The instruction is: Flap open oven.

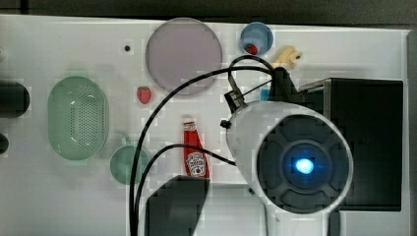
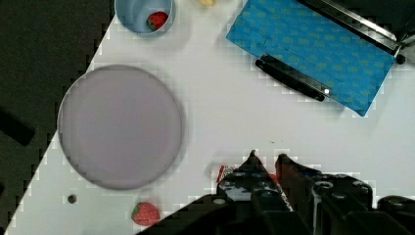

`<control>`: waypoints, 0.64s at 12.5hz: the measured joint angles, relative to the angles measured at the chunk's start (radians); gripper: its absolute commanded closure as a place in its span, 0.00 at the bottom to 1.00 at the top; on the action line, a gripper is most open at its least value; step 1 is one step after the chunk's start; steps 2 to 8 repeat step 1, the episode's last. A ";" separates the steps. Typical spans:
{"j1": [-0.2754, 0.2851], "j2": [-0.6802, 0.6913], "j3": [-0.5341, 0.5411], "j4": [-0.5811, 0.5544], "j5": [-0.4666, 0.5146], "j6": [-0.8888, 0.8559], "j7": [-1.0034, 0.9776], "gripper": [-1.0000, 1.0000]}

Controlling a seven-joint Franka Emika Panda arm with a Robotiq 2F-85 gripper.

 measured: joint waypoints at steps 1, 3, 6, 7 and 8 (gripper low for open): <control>0.005 0.005 0.005 -0.004 0.000 -0.005 0.000 0.83; 0.005 0.005 0.005 -0.004 0.000 -0.005 0.000 0.83; 0.005 0.005 0.005 -0.004 0.000 -0.005 0.000 0.83; 0.005 0.005 0.005 -0.004 0.000 -0.005 0.000 0.83; 0.005 0.005 0.005 -0.004 0.000 -0.005 0.000 0.83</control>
